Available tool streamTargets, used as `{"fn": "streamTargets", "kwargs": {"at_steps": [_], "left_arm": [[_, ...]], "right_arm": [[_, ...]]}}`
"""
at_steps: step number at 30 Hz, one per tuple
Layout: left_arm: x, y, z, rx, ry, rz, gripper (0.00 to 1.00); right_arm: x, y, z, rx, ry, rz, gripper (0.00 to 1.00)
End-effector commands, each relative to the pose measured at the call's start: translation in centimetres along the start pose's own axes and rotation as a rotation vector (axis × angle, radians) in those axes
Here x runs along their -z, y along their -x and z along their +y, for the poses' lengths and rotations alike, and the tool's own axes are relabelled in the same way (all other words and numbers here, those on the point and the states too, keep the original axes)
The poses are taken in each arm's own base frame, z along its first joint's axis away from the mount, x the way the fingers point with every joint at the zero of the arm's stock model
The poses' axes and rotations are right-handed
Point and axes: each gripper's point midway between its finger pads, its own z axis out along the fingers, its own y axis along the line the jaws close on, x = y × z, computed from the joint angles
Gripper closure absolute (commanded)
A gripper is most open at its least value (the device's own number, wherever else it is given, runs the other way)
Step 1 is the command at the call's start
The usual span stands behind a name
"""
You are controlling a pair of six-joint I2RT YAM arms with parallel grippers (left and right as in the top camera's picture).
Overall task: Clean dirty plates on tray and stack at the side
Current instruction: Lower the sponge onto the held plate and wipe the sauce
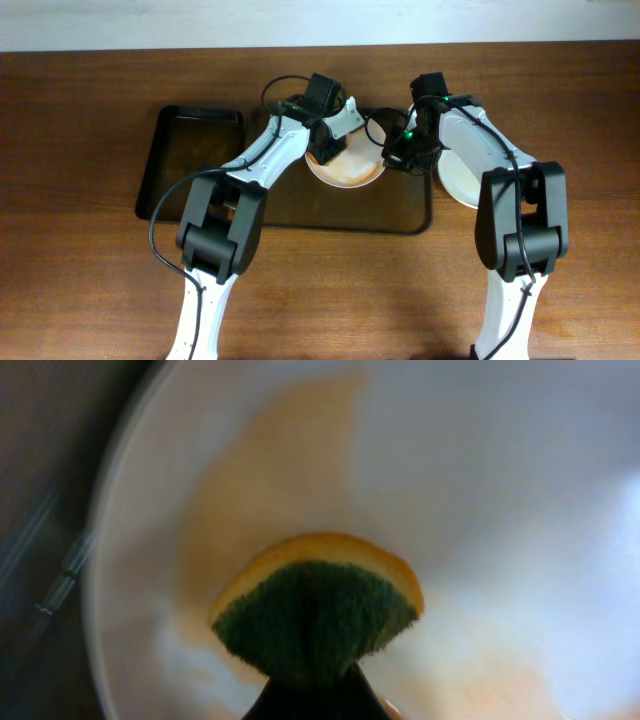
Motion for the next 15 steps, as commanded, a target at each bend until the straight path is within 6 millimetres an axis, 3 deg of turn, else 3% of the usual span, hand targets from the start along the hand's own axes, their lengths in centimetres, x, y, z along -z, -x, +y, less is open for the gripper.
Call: {"fn": "streamTargets", "kwargs": {"at_steps": [1,7,10,14,15], "left_arm": [[-3.4,-3.2,2.4,0.069,0.137,0.082,1.0],[-0.6,-6.9,8.5,0.473,0.58,0.187,1.0],[-0.2,-7.6,8.2,0.514,0.597,0.216,1.0],[3.8,-6.2,8.4,0.695,0.617,0.166,1.0],[5.6,-5.0,8.6,0.717,0.608,0.122,1.0]], "right_arm": [[-0.5,-0.1,-0.8,-0.012,-0.025,0.011,0.96],[-0.5,-0.2,-0.9,-0.013,-0.027,0.013,0.96],[-0.5,-0.2,-0.9,-0.013,-0.027,0.013,0.96],[-0.5,-0.2,-0.9,-0.013,-0.027,0.014,0.96],[-0.5,-0.2,-0.9,-0.013,-0.027,0.014,0.96]]}}
